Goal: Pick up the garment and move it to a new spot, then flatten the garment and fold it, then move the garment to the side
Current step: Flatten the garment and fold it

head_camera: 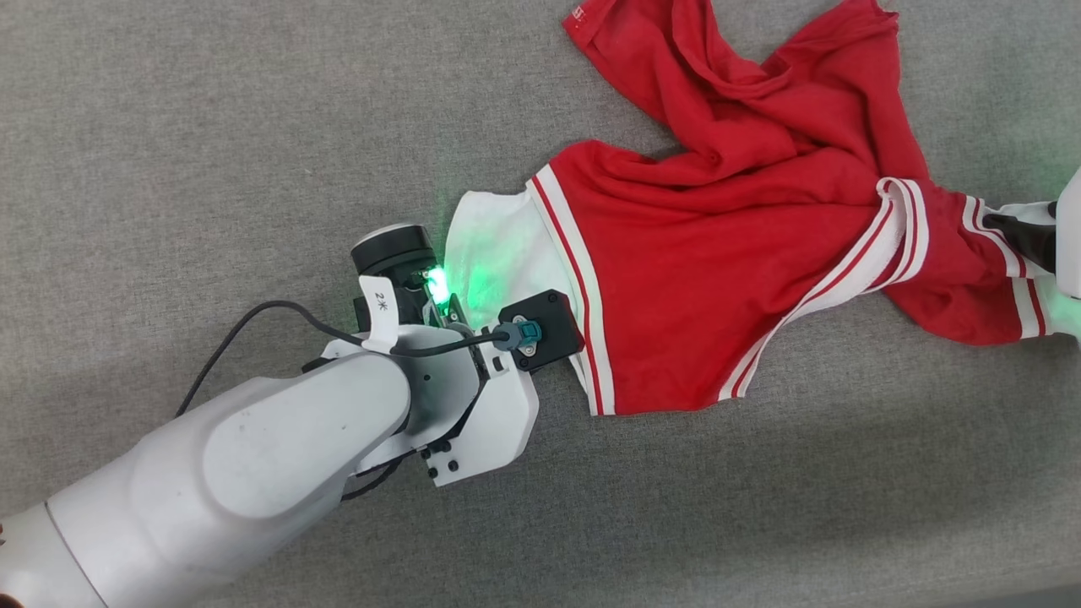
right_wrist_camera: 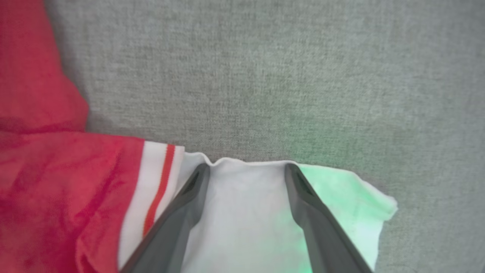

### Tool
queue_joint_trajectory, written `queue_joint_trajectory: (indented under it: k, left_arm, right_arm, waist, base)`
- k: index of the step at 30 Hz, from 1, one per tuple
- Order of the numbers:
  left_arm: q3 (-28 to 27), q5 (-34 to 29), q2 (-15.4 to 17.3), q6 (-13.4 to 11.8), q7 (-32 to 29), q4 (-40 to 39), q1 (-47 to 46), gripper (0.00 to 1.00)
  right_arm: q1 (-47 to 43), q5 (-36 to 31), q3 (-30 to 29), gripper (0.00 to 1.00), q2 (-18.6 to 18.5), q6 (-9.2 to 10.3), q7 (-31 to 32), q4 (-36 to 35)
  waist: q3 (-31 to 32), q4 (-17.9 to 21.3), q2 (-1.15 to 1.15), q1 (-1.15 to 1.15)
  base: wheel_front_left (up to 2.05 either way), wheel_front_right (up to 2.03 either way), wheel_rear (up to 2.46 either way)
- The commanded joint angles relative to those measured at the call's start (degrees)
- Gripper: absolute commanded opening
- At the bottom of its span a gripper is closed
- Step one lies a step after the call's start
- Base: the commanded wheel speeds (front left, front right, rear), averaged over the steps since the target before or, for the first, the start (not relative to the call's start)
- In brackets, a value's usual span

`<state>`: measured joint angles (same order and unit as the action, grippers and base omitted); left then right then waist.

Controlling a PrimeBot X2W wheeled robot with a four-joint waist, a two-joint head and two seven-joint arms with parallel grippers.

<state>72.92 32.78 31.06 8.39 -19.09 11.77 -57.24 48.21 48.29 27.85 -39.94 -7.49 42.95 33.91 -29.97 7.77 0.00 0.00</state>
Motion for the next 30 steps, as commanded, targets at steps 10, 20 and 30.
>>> queue_joint_trajectory:
  k: [10,20,30]
  left_arm:
    - [0.8,0.6,1.3,-1.7,-0.5,6.0,-0.8,0.00]
    - [-1.2,10.7,-1.7,-1.3,15.6,13.0,-2.4,0.00]
    - [-8.0,22.6,-2.5,-1.0,27.9,11.1,2.4,0.00]
  right_arm:
    - [-1.5,1.9,3.5,0.00,1.9,0.09,-3.8,4.2]
    - [-0.5,3.3,-1.4,0.00,-1.2,0.02,-16.5,0.9]
    - [-4.9,3.4,-10.3,0.00,-6.5,0.02,-26.6,-9.8]
  waist:
    - [-0.8,-0.2,0.00,0.00]
    - [4.3,-2.2,0.00,0.00]
    - [12.1,-5.3,0.00,0.00]
  base:
    - [0.00,0.00,0.00]
    - [0.00,0.00,0.00]
    - [0.00,0.00,0.00]
